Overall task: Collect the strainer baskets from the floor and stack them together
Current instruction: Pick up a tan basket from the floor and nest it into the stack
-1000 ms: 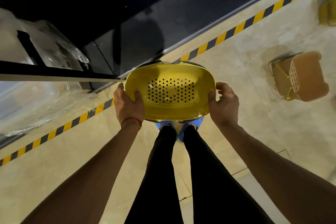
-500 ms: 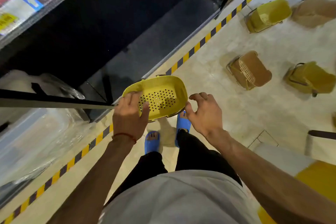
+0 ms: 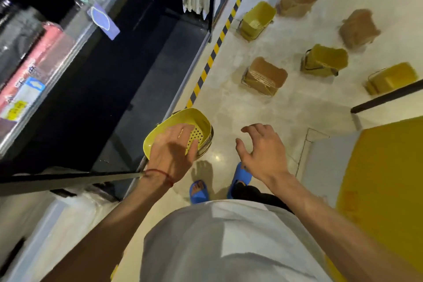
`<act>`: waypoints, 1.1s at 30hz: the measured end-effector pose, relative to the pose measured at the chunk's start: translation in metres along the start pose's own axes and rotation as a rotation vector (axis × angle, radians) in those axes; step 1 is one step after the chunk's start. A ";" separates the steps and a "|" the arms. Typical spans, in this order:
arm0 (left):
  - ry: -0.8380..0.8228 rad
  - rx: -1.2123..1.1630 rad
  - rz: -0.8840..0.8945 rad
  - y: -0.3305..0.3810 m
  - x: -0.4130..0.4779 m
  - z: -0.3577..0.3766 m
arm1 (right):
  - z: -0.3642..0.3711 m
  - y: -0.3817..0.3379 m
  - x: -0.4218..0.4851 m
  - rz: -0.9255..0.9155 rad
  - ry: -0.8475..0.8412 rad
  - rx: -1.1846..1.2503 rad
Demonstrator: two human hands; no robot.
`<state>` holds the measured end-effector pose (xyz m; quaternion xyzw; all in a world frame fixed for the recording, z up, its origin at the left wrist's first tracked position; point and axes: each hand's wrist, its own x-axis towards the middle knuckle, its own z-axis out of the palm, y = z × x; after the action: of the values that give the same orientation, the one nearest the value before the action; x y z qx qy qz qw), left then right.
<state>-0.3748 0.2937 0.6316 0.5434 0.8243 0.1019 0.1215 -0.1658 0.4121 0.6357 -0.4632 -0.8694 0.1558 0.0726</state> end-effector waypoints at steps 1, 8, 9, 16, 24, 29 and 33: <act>0.008 0.014 0.036 0.008 0.005 -0.002 | -0.006 0.007 -0.003 0.015 0.020 -0.012; -0.021 0.073 0.227 0.083 0.048 -0.016 | -0.046 0.072 -0.010 0.068 0.091 -0.083; -0.022 0.092 0.248 0.093 0.055 -0.013 | -0.051 0.083 -0.009 0.071 0.096 -0.091; -0.017 0.158 0.361 0.169 0.107 0.007 | -0.080 0.176 0.007 0.065 0.160 -0.081; -0.040 0.231 0.382 0.241 0.179 0.023 | -0.107 0.263 0.050 0.147 0.129 -0.129; -0.055 0.241 0.398 0.258 0.256 0.033 | -0.113 0.297 0.111 0.200 0.082 -0.166; -0.099 0.256 0.465 0.267 0.340 0.039 | -0.114 0.317 0.170 0.288 0.088 -0.192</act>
<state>-0.2593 0.7115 0.6440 0.7336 0.6765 -0.0045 0.0652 0.0182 0.7419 0.6321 -0.5942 -0.8009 0.0604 0.0432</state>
